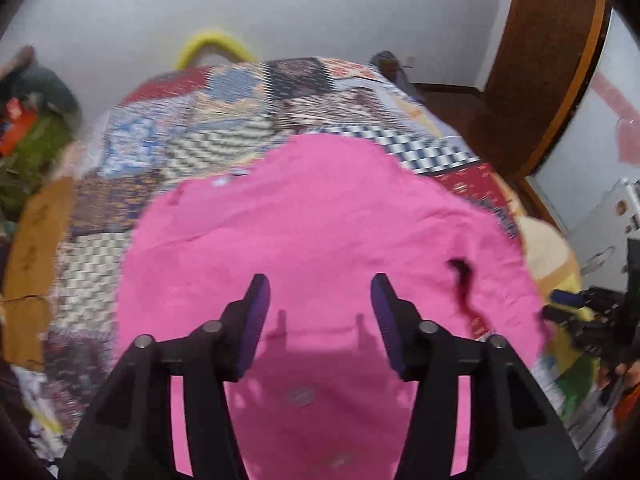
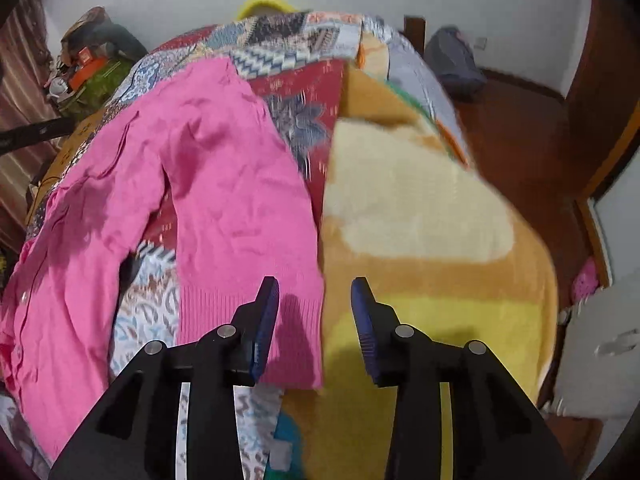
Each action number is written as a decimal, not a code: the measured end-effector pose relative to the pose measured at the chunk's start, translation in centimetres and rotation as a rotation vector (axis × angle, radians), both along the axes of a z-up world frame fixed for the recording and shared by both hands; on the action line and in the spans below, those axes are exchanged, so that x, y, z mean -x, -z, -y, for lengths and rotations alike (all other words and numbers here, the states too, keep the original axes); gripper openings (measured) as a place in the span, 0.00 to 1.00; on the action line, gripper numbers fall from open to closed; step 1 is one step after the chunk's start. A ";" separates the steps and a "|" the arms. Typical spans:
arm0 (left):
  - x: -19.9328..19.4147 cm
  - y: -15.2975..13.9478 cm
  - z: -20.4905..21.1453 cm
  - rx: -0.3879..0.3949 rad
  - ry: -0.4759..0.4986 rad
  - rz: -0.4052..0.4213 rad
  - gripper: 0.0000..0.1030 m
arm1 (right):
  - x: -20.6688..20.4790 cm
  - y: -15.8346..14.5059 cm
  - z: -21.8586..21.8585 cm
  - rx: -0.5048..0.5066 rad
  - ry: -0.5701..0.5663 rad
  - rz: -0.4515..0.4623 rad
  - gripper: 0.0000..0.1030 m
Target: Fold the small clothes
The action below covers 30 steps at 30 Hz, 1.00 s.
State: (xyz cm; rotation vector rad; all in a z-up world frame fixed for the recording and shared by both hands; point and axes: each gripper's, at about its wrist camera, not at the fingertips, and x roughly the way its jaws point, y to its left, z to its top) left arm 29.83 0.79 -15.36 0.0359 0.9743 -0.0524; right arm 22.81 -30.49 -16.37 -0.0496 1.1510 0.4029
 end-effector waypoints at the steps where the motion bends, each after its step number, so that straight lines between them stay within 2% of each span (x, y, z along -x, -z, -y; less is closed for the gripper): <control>1: 0.6 0.0 -0.6 -0.024 -0.008 0.005 0.52 | 0.2 0.4 0.1 -0.006 0.000 -0.018 0.33; 3: 1.8 0.2 -1.9 -0.055 -0.027 0.006 0.52 | 0.8 0.9 0.0 -0.001 -0.006 -0.031 0.33; 6: 3.4 0.9 -3.7 -0.031 -0.057 -0.015 0.52 | 1.6 1.6 -0.2 -0.006 -0.013 -0.050 0.33; 7: 3.7 1.1 -4.1 -0.024 -0.064 -0.020 0.52 | 1.7 1.7 -0.2 -0.008 -0.009 -0.044 0.28; 8: 4.0 1.3 -4.4 -0.021 -0.073 -0.024 0.52 | 1.8 1.6 -0.2 -0.015 -0.012 -0.046 0.12; 9: 4.3 1.4 -4.6 -0.021 -0.078 -0.024 0.52 | 1.8 1.6 -0.2 -0.022 -0.015 -0.053 0.06; 13: 4.9 1.7 -5.0 -0.032 -0.096 -0.016 0.52 | 1.7 0.7 -0.2 -0.026 0.009 -0.030 0.03; 16: 5.1 1.5 -5.2 -0.045 -0.099 -0.001 0.52 | 1.2 -1.5 -0.2 -0.051 0.020 0.009 0.03; 21: 5.5 0.7 -6.6 -0.026 -0.129 0.023 0.52 | -0.9 -6.8 -2.0 -0.080 -0.024 0.105 0.03; 26: 6.0 -0.1 -8.6 -0.010 -0.168 0.052 0.52 | -3.1 -12.5 -6.3 -0.126 -0.102 0.203 0.03; 30: 6.5 -0.5 -11.0 0.000 -0.211 0.069 0.52 | -4.0 -14.8 -10.9 -0.133 -0.176 0.253 0.03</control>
